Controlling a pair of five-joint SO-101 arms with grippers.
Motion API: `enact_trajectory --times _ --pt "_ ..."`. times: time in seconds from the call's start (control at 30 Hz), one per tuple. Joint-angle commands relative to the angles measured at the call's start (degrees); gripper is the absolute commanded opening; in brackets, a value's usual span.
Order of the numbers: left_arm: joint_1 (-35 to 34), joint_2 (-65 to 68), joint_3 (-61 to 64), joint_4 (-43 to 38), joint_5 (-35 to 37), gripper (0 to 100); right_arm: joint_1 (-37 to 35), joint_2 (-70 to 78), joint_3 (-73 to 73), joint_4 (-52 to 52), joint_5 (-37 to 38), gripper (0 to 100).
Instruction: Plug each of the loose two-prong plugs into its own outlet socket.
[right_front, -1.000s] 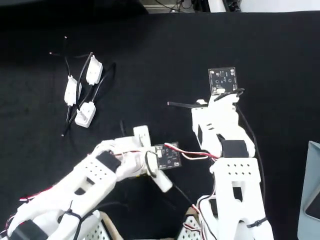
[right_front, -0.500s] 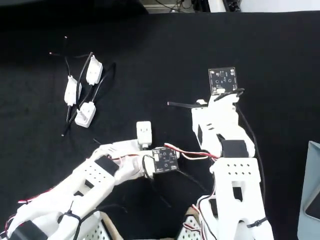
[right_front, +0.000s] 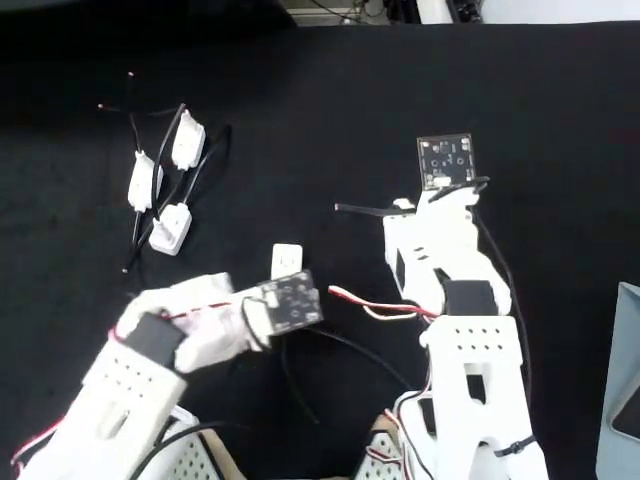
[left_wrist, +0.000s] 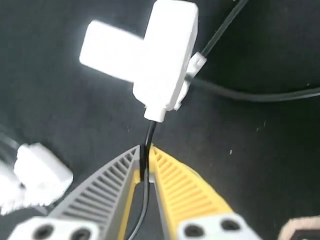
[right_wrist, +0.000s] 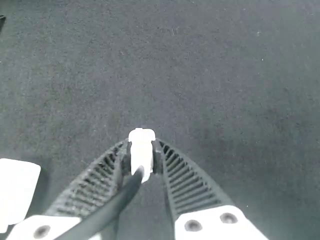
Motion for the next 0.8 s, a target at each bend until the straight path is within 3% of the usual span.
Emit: enact_trajectory --times 0.0,0.2,0.43,0.53,0.63,0.77 --pt "-7.3 -6.7 -3.3 5.1 0.1 3 0.4 -1.1 -1.9 -1.1 0.4 1.1" --pt "-18.3 -9.9 3.3 1.6 -3.7 3 0.4 -1.1 -1.9 -1.1 0.4 1.1" --pt "-24.0 -10.1 12.4 -5.2 -6.9 6 -0.4 -1.1 -1.9 -1.0 0.4 1.1" --pt "-25.5 -10.1 10.9 -3.5 -2.5 20 -1.6 -1.1 -1.5 -0.9 0.4 1.1" --pt "-28.0 -10.1 8.0 -2.6 6.8 36 -1.7 -1.1 -1.1 -1.2 0.4 1.1" --pt "-29.1 -9.9 3.6 -6.0 15.7 36 -1.7 -1.1 -1.1 -1.2 0.4 1.1"
